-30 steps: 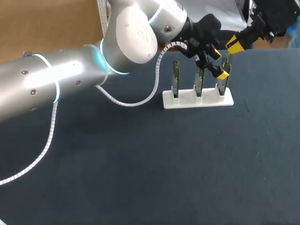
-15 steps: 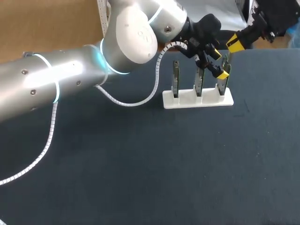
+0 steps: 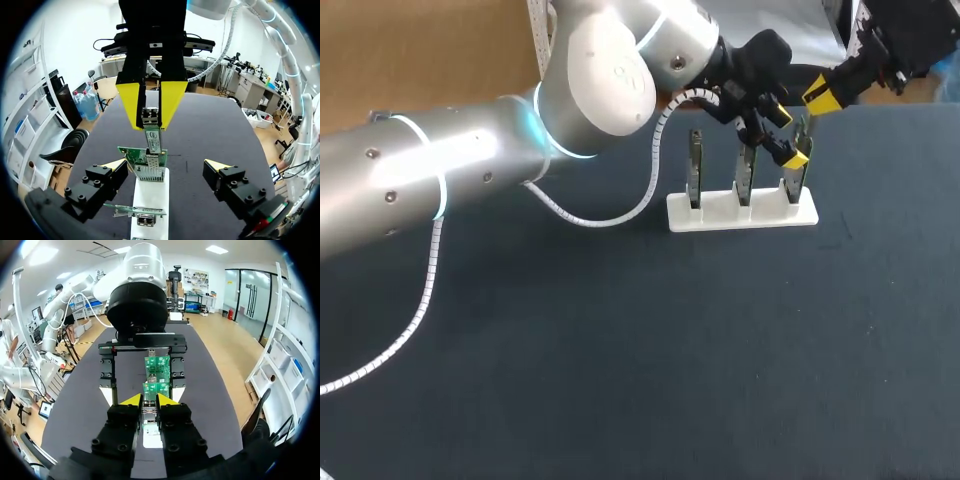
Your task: Pick up the optical module with the left hand, and insert it into the network port with the right hand.
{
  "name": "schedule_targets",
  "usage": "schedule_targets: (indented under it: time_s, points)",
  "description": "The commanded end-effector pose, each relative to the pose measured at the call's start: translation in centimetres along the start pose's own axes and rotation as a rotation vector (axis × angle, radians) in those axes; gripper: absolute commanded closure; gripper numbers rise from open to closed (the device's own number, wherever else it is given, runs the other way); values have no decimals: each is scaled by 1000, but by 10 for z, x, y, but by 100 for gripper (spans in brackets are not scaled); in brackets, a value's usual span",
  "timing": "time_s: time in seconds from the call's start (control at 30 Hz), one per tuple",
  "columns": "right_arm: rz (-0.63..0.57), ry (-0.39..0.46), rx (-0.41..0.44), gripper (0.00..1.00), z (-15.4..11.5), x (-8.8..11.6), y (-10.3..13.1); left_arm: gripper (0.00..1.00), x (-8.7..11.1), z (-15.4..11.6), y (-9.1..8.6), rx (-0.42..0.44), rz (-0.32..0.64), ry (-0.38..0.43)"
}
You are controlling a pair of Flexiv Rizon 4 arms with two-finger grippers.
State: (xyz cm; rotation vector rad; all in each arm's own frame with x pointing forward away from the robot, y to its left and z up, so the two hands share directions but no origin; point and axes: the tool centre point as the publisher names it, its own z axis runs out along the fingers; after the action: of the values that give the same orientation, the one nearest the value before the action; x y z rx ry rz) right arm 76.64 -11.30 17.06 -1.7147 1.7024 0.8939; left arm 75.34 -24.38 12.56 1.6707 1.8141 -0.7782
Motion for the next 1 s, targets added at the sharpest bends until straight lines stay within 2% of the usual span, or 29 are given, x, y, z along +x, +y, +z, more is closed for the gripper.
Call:
schedule_targets:
  time_s: [0.03, 1.0]
  points:
    - [1, 1, 10, 100, 1, -1, 3, 0, -1, 0, 1, 3, -2, 6]
    - [-11, 9, 15, 100, 0, 2, -3, 0, -1, 0, 1, 3, -2, 6]
